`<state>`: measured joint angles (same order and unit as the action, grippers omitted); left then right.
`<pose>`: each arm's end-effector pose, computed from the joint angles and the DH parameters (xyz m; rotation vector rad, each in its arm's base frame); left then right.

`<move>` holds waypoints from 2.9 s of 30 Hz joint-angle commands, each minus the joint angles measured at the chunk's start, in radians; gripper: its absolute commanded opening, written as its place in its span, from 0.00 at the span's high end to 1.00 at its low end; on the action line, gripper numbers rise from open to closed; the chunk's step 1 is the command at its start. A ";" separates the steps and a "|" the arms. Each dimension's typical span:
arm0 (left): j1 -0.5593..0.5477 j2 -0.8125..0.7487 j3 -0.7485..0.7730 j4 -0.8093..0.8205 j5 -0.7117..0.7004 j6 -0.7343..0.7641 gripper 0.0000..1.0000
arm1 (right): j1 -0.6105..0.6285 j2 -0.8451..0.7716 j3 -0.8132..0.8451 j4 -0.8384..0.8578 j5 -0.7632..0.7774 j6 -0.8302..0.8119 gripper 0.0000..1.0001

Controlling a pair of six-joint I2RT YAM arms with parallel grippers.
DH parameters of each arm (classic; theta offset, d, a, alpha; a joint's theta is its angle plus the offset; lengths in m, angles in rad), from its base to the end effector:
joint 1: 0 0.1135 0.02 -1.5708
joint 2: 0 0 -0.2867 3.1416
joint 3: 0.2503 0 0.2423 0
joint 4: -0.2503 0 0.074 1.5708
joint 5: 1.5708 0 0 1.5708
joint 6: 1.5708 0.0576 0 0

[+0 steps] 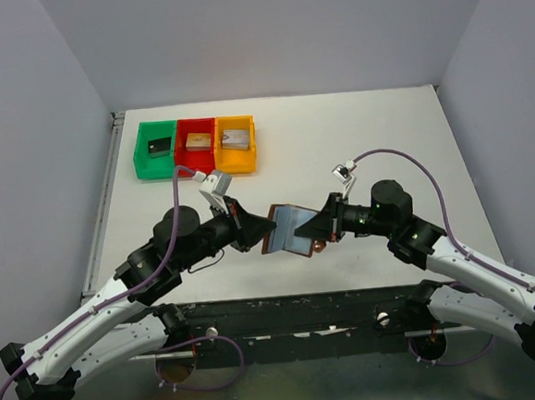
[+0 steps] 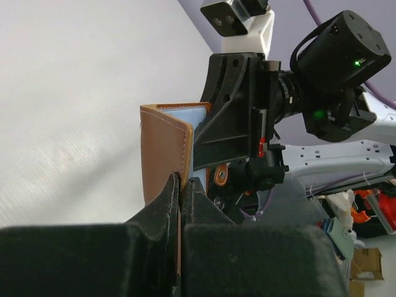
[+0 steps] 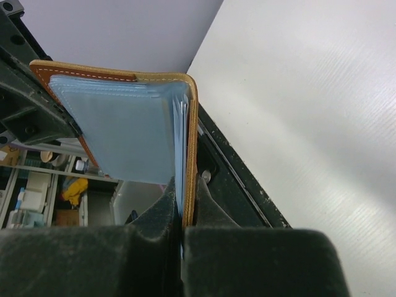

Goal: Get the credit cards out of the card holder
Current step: Open the card holder at the center of the board.

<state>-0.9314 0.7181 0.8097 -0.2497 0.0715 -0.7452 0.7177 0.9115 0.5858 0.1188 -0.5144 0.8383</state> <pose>0.0935 -0.1326 0.3627 0.2358 1.8975 -1.2581 0.1377 0.1578 0.2964 -0.3054 2.0194 1.5124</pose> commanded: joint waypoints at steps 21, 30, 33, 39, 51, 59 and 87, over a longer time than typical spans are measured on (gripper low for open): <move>-0.004 0.027 0.080 -0.083 -0.064 0.000 1.00 | -0.015 -0.054 -0.011 0.041 -0.022 0.031 0.20; -0.012 0.087 0.141 -0.135 -0.116 -0.002 1.00 | -0.015 0.027 0.080 -0.064 -0.026 0.010 0.17; -0.043 0.129 0.180 -0.167 -0.157 0.004 1.00 | -0.015 0.040 0.089 -0.064 -0.021 0.021 0.16; -0.101 0.202 0.256 -0.250 -0.275 0.030 1.00 | -0.015 0.046 0.101 -0.064 -0.019 0.035 0.15; -0.142 0.236 0.313 -0.341 -0.424 0.038 1.00 | -0.017 0.030 0.115 -0.071 -0.006 0.074 0.13; -0.150 0.218 0.286 -0.295 -0.409 0.038 1.00 | -0.017 0.038 0.108 -0.076 -0.006 0.071 0.17; -0.150 0.038 0.091 -0.140 -0.378 -0.028 1.00 | -0.020 -0.059 0.074 -0.079 -0.001 0.041 0.70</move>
<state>-1.0756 0.7830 0.9051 -0.4419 -0.3103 -0.7616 0.7048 0.8707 0.6682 0.0319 -0.5129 0.8883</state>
